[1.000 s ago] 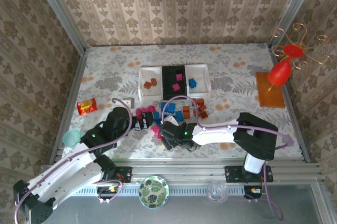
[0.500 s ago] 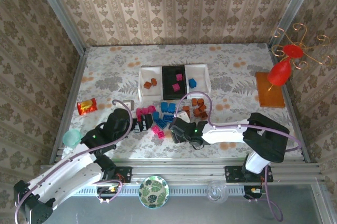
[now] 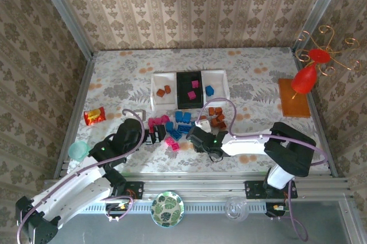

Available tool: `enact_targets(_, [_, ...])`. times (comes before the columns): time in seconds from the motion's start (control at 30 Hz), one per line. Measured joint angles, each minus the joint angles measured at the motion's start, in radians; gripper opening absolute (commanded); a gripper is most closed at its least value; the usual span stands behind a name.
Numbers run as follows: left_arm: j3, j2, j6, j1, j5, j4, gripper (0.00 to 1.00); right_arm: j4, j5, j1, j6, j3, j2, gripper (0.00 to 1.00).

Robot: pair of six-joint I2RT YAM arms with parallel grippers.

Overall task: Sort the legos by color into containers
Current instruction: Pick up the lego from the bottom-center of the table, then place the lego in the container.

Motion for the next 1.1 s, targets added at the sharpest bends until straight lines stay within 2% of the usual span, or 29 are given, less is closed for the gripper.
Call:
enact_targets(0.13, [0.000, 0.009, 0.000, 0.002, 0.002, 0.001, 1.00, 0.038, -0.044, -0.028, -0.046, -0.077, -0.095, 0.30])
enact_targets(0.3, [-0.001, 0.015, 0.000, 0.011, 0.003, 0.001, 1.00, 0.035, -0.103, -0.108, -0.116, -0.121, -0.315, 0.28])
enact_targets(0.37, [-0.005, 0.015, 0.000, 0.013, 0.003, 0.003, 1.00, 0.029, -0.121, -0.165, -0.146, -0.110, -0.402, 0.27])
enact_targets(0.47, [-0.014, 0.015, 0.000, 0.014, 0.003, 0.008, 1.00, 0.007, -0.145, -0.270, -0.179, -0.048, -0.433, 0.27])
enact_targets(0.6, [-0.020, 0.026, 0.000, 0.019, 0.004, 0.011, 1.00, -0.012, -0.161, -0.404, -0.208, 0.078, -0.338, 0.26])
enact_targets(0.67, [-0.020, 0.035, -0.004, 0.020, 0.007, 0.012, 1.00, -0.021, -0.165, -0.454, -0.222, 0.170, -0.229, 0.27])
enact_targets(0.9, [-0.027, 0.045, -0.019, 0.020, 0.024, 0.014, 1.00, -0.090, -0.163, -0.519, -0.237, 0.468, 0.132, 0.29])
enact_targets(1.0, [-0.037, 0.045, -0.025, 0.020, 0.035, 0.016, 1.00, -0.127, -0.167, -0.544, -0.232, 0.557, 0.226, 0.40])
enact_targets(1.1, [-0.045, 0.045, -0.026, 0.020, 0.049, 0.016, 1.00, -0.156, -0.180, -0.558, -0.228, 0.634, 0.284, 0.61])
